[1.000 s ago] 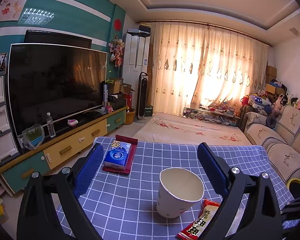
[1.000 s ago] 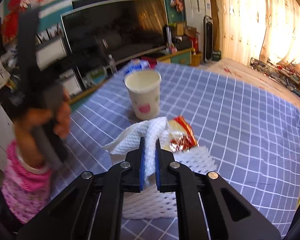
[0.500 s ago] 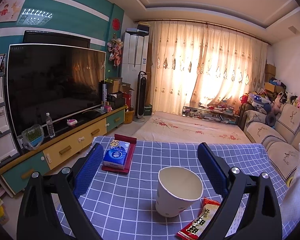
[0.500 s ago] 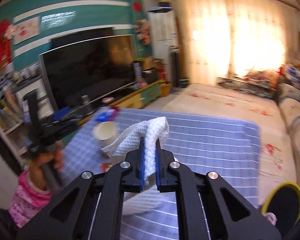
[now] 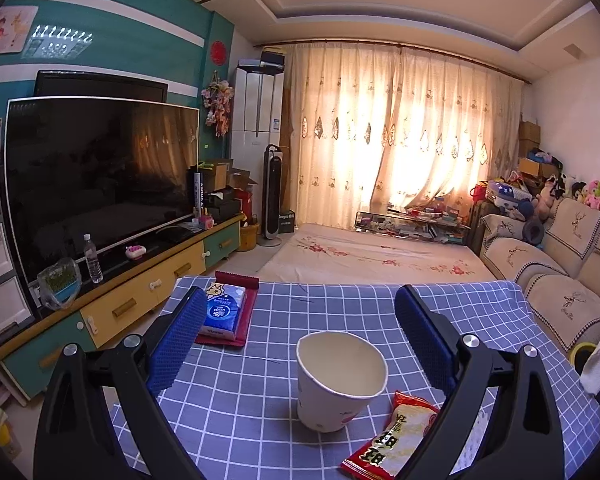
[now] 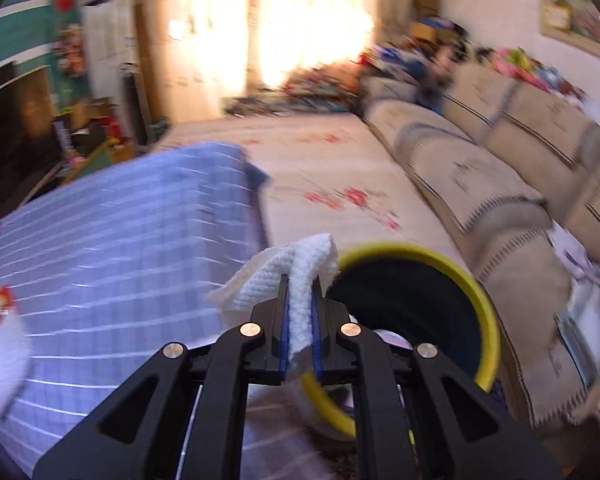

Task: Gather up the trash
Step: 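Carry the tissue with the right tool into the bin and release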

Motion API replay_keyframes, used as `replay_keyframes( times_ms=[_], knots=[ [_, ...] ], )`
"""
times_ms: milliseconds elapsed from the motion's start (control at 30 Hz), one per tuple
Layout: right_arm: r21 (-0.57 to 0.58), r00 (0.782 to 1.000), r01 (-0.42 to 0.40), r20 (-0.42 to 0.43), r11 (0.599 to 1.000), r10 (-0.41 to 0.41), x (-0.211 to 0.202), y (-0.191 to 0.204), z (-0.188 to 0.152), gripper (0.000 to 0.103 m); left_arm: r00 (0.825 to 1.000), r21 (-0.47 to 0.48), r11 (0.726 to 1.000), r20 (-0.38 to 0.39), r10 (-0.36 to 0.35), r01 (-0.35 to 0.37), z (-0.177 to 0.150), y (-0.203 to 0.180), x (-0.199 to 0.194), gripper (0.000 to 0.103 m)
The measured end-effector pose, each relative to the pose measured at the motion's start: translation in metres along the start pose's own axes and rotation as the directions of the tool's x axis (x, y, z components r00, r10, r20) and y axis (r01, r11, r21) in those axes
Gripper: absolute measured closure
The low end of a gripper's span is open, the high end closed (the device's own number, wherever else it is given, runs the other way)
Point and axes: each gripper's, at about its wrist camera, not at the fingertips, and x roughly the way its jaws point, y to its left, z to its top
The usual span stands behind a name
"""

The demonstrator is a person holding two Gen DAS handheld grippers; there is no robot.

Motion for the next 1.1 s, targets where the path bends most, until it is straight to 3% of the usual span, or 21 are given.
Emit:
replay_keyframes(
  times_ms=[133,200,233,267,400,467,600,767,867,933,1100],
  knots=[
    [0.042,0.995,0.097,-0.026,0.994,-0.096,0.028,-0.028,-0.006,0.092,1.000,0.012,1.000,-0.005,-0.016,0.016,-0.001,-0.005,0.000,0.010],
    [0.051,0.986,0.161,-0.050,0.986,-0.159,0.041,-0.037,-0.009,0.070,1.000,0.013,1.000,-0.006,-0.026,0.026,-0.002,-0.007,-0.001,0.010],
    [0.047,0.980,0.190,-0.070,0.981,-0.186,0.047,-0.041,-0.012,0.045,0.999,0.016,0.999,-0.006,-0.032,0.032,-0.001,-0.009,-0.002,0.010],
    [0.048,0.975,0.214,-0.077,0.976,-0.210,0.053,-0.044,-0.012,0.040,0.999,0.018,0.999,-0.005,-0.037,0.037,-0.001,-0.010,-0.003,0.010],
    [0.071,0.970,0.237,-0.065,0.969,-0.233,0.050,-0.055,-0.019,0.040,0.997,0.034,0.996,-0.008,-0.081,0.081,0.000,-0.018,-0.007,0.010],
    [0.070,0.972,0.233,-0.059,0.970,-0.229,0.048,-0.054,-0.018,0.040,0.989,0.035,0.988,-0.032,-0.146,0.147,0.000,-0.024,-0.009,0.010],
    [0.063,0.976,0.214,-0.050,0.975,-0.211,0.040,-0.049,-0.015,0.040,0.954,0.101,0.951,-0.102,-0.283,0.293,-0.004,-0.051,-0.017,0.010],
    [0.051,0.978,0.207,-0.041,0.977,-0.205,0.029,-0.035,-0.011,0.040,0.887,0.256,0.859,-0.264,-0.379,0.443,-0.026,-0.103,-0.030,0.010],
    [0.059,0.979,0.202,-0.042,0.978,-0.199,0.025,-0.036,-0.009,0.040,0.819,0.264,0.808,-0.412,-0.400,0.527,-0.047,-0.126,-0.025,0.010],
    [0.066,0.980,0.198,-0.038,0.978,-0.196,0.022,-0.038,-0.009,0.040,0.794,0.271,0.795,-0.474,-0.380,0.542,-0.060,-0.137,-0.019,0.010],
    [0.069,0.982,0.186,-0.033,0.980,-0.184,0.019,-0.036,-0.006,0.040,0.767,0.277,0.797,-0.554,-0.323,0.536,-0.077,-0.146,0.002,0.010]
  ],
)
